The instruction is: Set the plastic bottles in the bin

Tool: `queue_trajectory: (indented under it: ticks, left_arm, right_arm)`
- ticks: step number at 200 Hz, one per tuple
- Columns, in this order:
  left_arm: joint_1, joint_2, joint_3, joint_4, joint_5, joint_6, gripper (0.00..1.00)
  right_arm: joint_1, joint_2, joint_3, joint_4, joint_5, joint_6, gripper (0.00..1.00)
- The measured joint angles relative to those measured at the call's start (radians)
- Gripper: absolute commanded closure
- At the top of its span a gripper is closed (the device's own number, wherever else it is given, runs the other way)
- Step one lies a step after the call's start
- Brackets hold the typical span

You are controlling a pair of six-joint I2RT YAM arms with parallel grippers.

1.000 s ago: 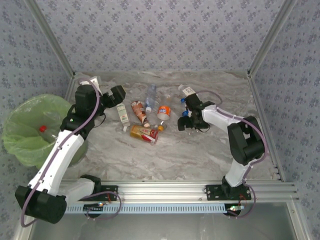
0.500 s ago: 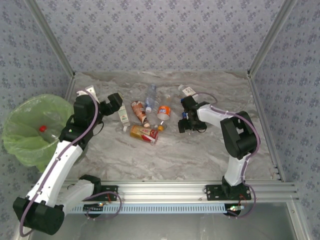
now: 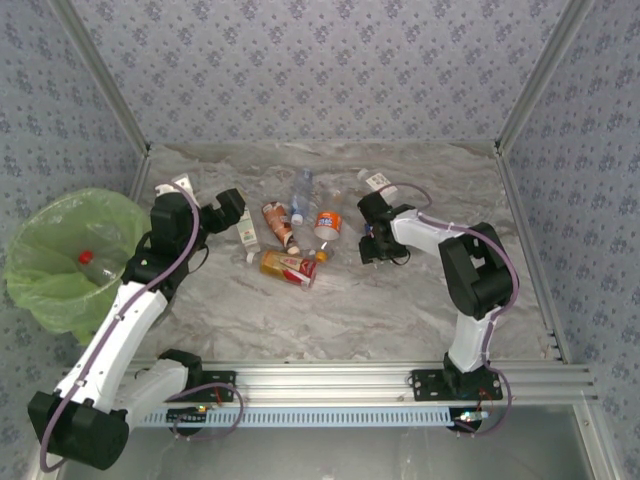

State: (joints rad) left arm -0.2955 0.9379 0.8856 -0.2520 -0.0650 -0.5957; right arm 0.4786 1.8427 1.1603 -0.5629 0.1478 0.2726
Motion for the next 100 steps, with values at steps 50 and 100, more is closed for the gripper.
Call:
queue_trajectory:
  ticks: [50, 100]
  left_arm:
    - [0.000, 0.023, -0.006, 0.020, 0.035, -0.001, 0.01]
    - [0.000, 0.069, -0.006, 0.028, 0.091, -0.024, 0.01]
  right_arm:
    - [0.006, -0.100, -0.080, 0.040, 0.026, 0.008, 0.41]
    - [0.054, -0.244, -0.140, 0.094, 0.059, 0.006, 0.47]
